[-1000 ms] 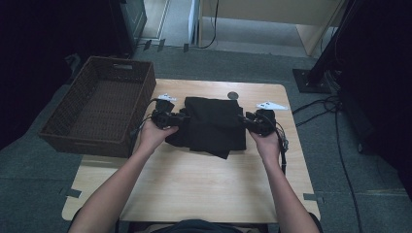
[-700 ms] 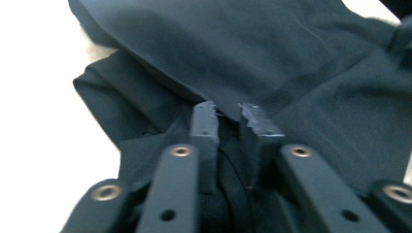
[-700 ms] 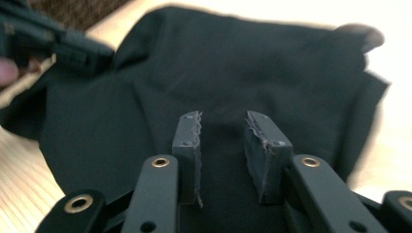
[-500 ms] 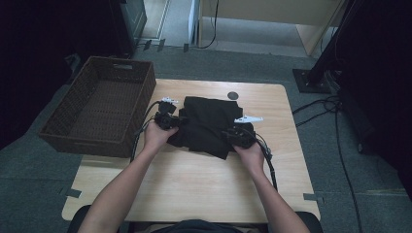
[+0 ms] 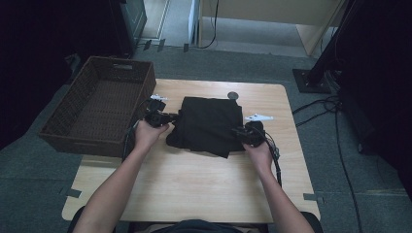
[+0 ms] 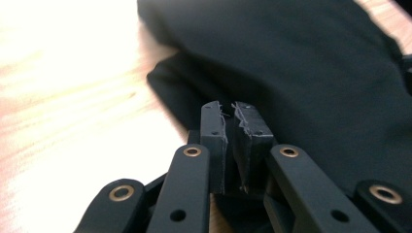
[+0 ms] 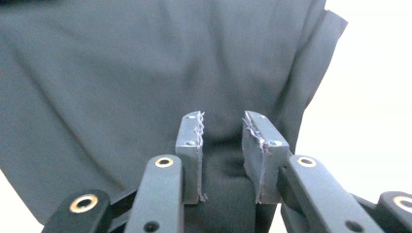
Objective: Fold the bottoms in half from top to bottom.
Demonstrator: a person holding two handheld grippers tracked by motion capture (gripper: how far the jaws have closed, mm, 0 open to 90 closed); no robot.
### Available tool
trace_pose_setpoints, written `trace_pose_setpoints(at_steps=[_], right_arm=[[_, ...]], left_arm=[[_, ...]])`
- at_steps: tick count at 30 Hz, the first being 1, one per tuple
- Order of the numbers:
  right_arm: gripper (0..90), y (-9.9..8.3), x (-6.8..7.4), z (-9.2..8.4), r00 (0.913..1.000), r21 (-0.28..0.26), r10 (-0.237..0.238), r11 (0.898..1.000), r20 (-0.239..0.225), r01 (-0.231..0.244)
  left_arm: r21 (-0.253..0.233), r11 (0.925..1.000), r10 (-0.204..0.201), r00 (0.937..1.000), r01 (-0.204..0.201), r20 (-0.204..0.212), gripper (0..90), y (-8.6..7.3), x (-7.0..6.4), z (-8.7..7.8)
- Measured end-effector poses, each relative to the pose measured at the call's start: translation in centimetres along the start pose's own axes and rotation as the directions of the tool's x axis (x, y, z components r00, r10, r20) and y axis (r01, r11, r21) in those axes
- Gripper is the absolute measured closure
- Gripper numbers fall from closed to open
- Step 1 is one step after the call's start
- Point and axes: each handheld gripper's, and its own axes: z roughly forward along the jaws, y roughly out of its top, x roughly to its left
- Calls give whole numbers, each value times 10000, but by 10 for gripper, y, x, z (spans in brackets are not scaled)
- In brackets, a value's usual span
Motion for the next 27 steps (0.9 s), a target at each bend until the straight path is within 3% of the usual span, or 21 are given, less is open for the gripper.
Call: trace_pose_setpoints(at_steps=[4,8,16,20,22,27], right_arm=[[697,17,9,-9,9997,-696,-96,9975,-242,79],[693,24,17,-4,9990,-833,-226,9963,-398,192],[676,16,39,22,9968,-276,-441,9987,-667,423],[672,9,44,31,9952,219,-871,9959,-436,881],[672,7,44,33,9948,137,-940,9954,-394,946],[672,4,45,36,9948,162,-980,9950,-292,985]], left_arm=[[-204,9998,17,9997,-13,225,790,2,-5,-3],[-188,9998,96,9992,-88,390,751,3,-10,-4],[-195,9991,381,9980,-372,496,706,-1,-25,-4],[-246,9979,607,9974,-598,380,689,-3,-32,-10],[-318,9958,869,9958,-859,293,682,-7,-39,-17],[-349,9949,958,9951,-949,233,639,-20,-50,-20]])
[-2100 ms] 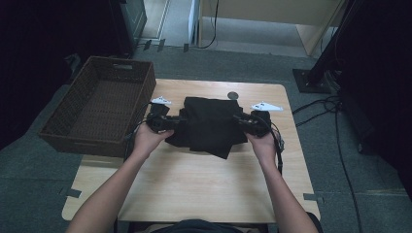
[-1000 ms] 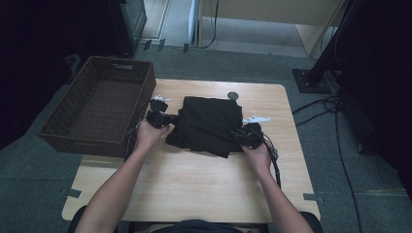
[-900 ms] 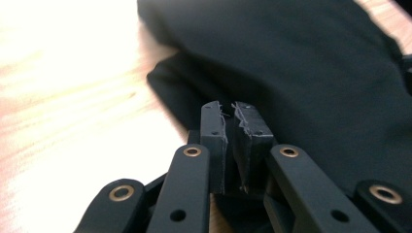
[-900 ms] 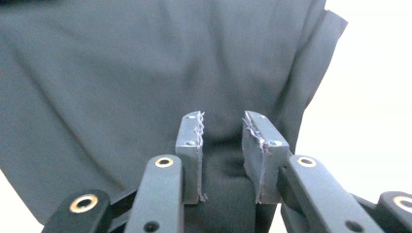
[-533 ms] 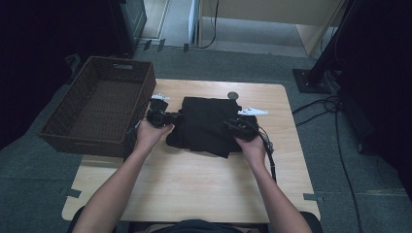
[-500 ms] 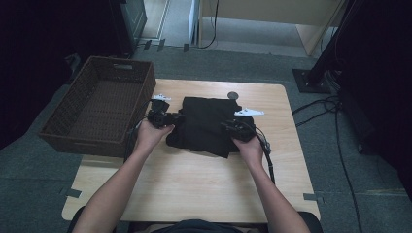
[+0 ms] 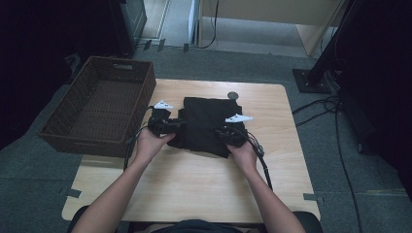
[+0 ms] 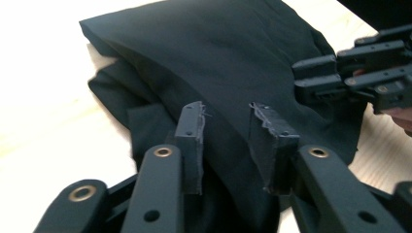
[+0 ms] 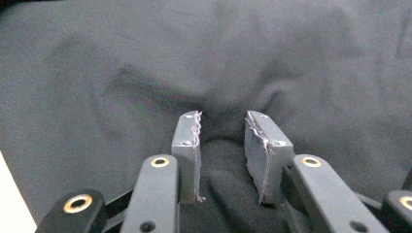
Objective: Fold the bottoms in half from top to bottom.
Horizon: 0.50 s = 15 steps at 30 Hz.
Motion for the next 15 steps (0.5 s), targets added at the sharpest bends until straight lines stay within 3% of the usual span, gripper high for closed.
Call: trace_pose_setpoints(at_steps=[2,5,7,10,12,13,14,15], right_arm=[[672,0,1,0,10000,24,-71,10000,2,71],[672,-1,1,1,9998,8,-177,9998,71,177],[672,-1,1,2,9997,27,-238,9997,62,238],[673,-2,-2,2,9996,-42,-284,9996,-69,284],[673,-2,-3,1,9996,-20,-260,9997,-65,259],[673,-2,-3,1,9996,-20,-260,9997,-65,259],[672,-2,-5,0,9996,-4,-267,9996,2,267],[671,-3,-6,0,9997,5,-224,9997,21,224]], left_arm=[[192,9997,153,9996,-149,-223,616,-7,-2,5],[509,9987,47,9988,-23,-485,615,-17,1,15],[600,9982,41,9977,0,-681,646,-21,5,18],[701,9973,-189,9976,235,-662,700,-25,13,18],[767,9966,-208,9938,293,-1096,717,-27,18,15],[767,9966,-208,9938,293,-1096,723,-27,18,15],[787,9951,-491,9902,597,-1311,733,-30,26,11],[714,9940,-742,9898,832,-1214,733,-31,29,9]])
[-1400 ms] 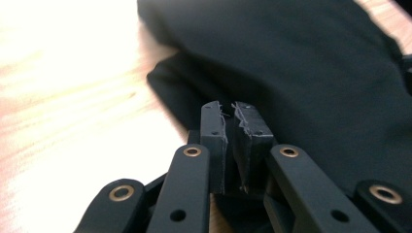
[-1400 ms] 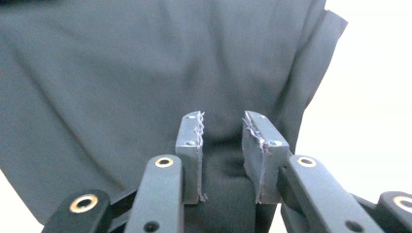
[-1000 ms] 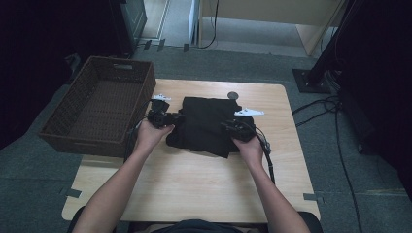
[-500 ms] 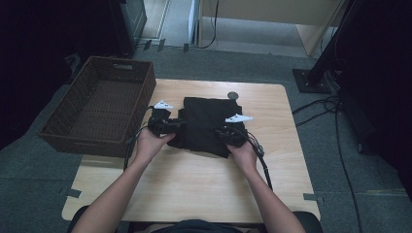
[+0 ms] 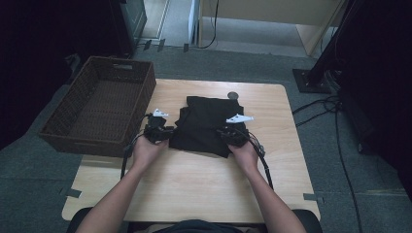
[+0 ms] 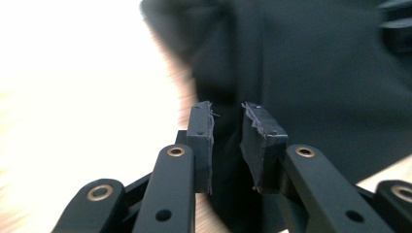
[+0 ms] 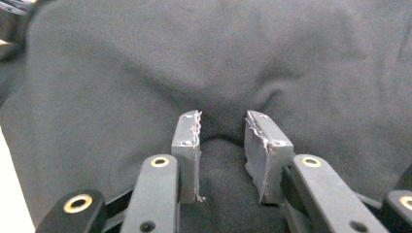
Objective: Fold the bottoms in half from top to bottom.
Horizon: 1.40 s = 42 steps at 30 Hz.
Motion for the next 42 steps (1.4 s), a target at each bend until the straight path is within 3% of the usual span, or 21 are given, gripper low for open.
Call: trace_pose_setpoints(at_steps=[7,15,22,23,29,30,33,36,42], right_arm=[[659,4,-2,-5,9998,75,118,9999,-139,-117],[658,18,-7,-18,9999,-418,134,9990,1,-134],[660,22,-13,-12,9996,-342,256,9991,117,-252],[651,21,-11,-11,9996,-271,281,9992,75,-279],[633,10,-1,-15,9997,-471,237,9986,-62,-239],[622,6,4,-13,10000,-314,44,9995,-47,-45],[622,-1,7,-5,9998,-123,-206,9997,74,207],[628,-5,4,0,9999,-247,102,9996,-51,-103],[631,-6,6,4,9999,-397,-10,9992,-155,4]], left_arm=[[-544,9985,-61,9995,77,298,709,7,-2,-15],[-983,9947,344,9985,-301,417,691,30,-13,-23],[-974,9936,648,9952,-575,738,699,49,-22,-6],[-810,9940,796,9937,-731,791,699,51,-24,4],[-285,9942,1056,9908,-1035,845,698,47,-26,29],[-299,9946,1019,9906,-996,912,698,43,-24,35],[-404,9969,714,9909,-672,1143,699,39,-20,38],[-384,9963,809,9906,-770,1104,700,37,-21,38],[-409,9957,871,9910,-834,1011,707,25,-24,30]])
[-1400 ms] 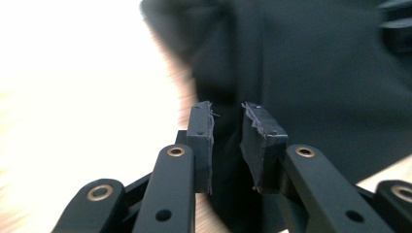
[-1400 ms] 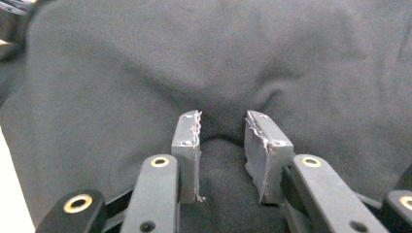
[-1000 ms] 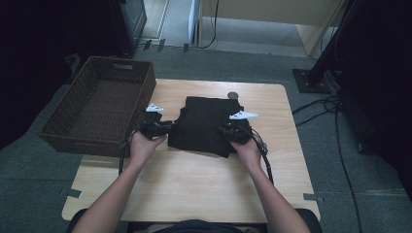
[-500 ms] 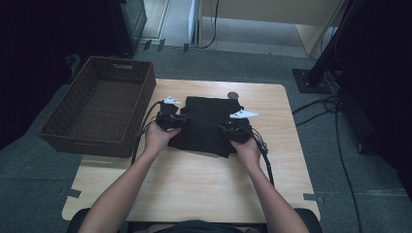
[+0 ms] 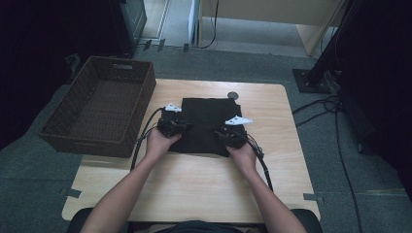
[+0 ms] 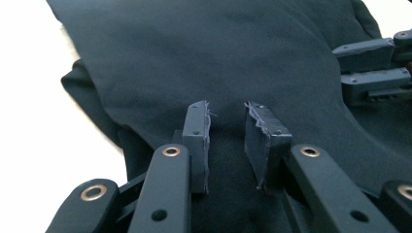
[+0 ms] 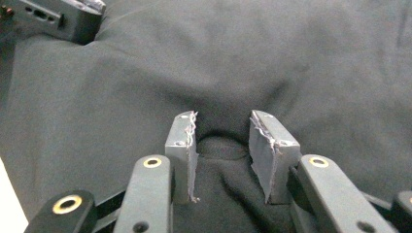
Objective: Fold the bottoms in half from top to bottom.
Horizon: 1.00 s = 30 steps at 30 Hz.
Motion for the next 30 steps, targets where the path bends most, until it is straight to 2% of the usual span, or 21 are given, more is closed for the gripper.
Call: trace_pose_setpoints(at_steps=[9,12,13,18,24,30], right_arm=[[630,-9,12,-5,9995,-170,-216,9996,-223,212],[630,-12,15,-8,9992,-142,-244,9996,-308,240],[630,-13,16,-10,9987,-145,-416,9990,-296,412],[630,-18,19,-18,9975,-44,-481,9988,-511,480],[627,-23,22,-25,9969,-49,-539,9985,-566,537],[624,-26,23,-28,9960,-74,-602,9982,-659,598]], left_arm=[[-64,10000,-70,9999,70,140,708,-17,-5,-12],[-32,10000,15,9999,-14,99,708,-20,-9,-15],[-16,10000,41,10000,-41,83,708,-23,-12,-17],[-84,9999,-125,9997,127,231,706,-33,-21,-23],[17,9999,-118,9998,117,183,702,-38,-30,-29],[42,9999,-136,9995,134,272,695,-41,-33,-32]])
